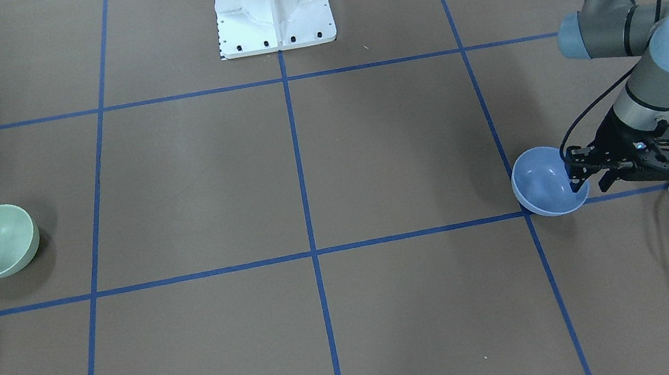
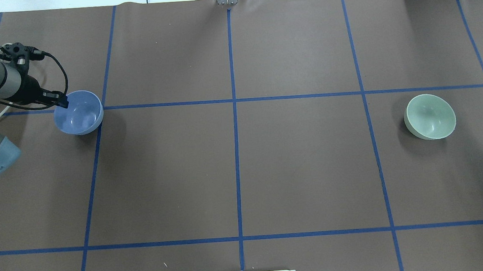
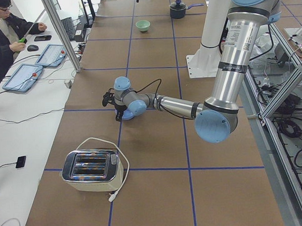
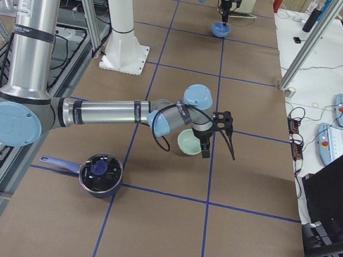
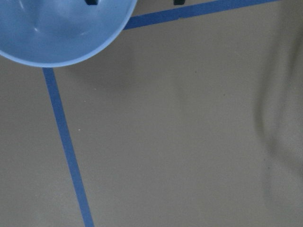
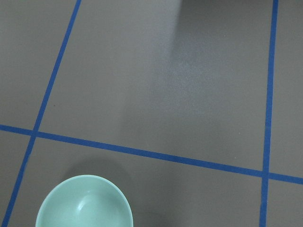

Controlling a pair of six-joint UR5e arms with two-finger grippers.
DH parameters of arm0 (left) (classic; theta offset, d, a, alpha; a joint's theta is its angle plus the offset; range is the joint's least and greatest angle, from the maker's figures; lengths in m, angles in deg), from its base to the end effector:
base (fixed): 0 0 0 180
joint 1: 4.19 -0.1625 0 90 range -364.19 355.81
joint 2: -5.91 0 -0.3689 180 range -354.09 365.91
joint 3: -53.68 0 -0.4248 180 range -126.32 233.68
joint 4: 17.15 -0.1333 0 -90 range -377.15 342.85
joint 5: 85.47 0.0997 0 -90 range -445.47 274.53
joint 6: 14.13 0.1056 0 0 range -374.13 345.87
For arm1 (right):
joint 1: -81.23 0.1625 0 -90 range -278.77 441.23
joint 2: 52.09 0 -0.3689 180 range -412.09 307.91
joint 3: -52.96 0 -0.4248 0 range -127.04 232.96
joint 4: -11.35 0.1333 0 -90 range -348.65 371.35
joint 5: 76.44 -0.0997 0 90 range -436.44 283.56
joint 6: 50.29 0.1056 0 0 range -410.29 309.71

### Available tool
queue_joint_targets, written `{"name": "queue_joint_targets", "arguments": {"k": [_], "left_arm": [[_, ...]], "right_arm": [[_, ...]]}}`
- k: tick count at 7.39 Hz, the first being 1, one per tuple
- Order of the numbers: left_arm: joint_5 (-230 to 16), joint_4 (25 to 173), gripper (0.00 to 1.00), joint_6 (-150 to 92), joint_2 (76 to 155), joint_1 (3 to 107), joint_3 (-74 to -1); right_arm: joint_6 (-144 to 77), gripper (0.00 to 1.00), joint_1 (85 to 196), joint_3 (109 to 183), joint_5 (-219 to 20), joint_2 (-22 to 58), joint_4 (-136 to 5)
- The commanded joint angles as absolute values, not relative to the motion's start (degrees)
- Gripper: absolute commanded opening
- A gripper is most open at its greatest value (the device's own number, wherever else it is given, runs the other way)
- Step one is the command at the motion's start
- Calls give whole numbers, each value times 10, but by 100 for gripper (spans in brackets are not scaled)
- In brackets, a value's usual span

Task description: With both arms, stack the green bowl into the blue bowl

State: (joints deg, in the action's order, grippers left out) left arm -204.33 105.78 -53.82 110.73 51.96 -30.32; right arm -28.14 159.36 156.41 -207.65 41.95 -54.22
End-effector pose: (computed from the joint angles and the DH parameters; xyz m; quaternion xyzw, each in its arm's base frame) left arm 0.2937 -0.5858 0.4566 0.1371 0.3931 0.0426 0.9082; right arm -0.0446 -0.5221 0.4715 0.1620 -0.4017 -0.0218 0.9011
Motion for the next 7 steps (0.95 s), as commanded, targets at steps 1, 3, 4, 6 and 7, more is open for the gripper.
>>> {"name": "queue_joint_targets", "arguments": {"k": [1,3,4,6,7], "left_arm": [[-2041,1067,0,-538,1108,512,-303],[-2042,1078,0,-539,1108,512,-306],[-2051,1076,0,-539,1108,512,-328],[-2079,1019,0,-552,1128,512,-388],[-2077,946,0,-599,1170,510,-423]], "right_arm": [[-281,100,1594,1564,-2076,420,-542],[-281,100,1594,1563,-2076,420,-542],[-281,100,1594,1563,-2076,420,-542],[-281,100,1594,1564,-2076,420,-542],[-281,100,1594,1563,-2077,420,-542]]}}
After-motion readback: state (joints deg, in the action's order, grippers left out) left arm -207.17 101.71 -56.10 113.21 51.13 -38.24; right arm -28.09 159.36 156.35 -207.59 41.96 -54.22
